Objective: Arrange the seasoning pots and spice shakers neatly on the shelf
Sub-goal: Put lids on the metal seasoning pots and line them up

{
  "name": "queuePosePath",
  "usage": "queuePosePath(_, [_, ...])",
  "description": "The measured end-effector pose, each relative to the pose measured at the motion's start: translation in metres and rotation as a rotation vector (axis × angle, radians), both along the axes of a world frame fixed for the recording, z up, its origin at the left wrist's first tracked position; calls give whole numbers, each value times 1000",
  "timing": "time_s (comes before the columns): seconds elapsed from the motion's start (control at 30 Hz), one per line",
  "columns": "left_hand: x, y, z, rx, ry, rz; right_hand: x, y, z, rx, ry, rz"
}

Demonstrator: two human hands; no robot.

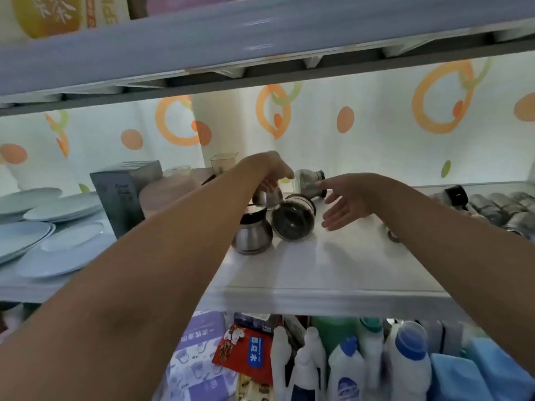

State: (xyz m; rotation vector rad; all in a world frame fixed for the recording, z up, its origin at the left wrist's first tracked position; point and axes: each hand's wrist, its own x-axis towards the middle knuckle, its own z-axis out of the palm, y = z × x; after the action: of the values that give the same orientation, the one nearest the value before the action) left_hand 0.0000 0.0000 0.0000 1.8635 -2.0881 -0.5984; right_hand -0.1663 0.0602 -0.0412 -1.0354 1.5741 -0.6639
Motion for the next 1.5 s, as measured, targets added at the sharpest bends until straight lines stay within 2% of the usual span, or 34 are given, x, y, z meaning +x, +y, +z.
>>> queuePosePath(0.1, [-5, -8, -10, 211, -72, 43, 2, -11, -3, 39, -6, 13])
queuePosePath(0.2, [-9, -16, -19, 354, -38, 68, 1, -25, -10, 59, -31, 14])
queuePosePath(0.73, [-14, -15, -29, 470, 32, 7, 10, -26, -29, 69, -87, 66])
queuePosePath(0.87, [-19, -5, -21, 447, 88, 2, 6, -5, -21, -42, -106, 74])
queuePosePath(1.0, [-24, 23, -13, 320, 235, -53, -10, 6, -18, -336, 54, 152])
queuePosePath(1.13, [-23, 58, -25, 141, 358, -113, -24, 28, -23, -488, 110, 214])
queuePosePath(1.27, [-18, 79, -59, -12, 651, -49, -31, 46, -29, -555, 168, 261])
queuePosePath(1.4, [-17, 93, -104, -121, 955, 32, -33, 58, -28, -564, 376, 375])
queuePosePath(1.5, [-14, 109, -123, -96, 1026, -21, -30, 57, -19, -583, 416, 361])
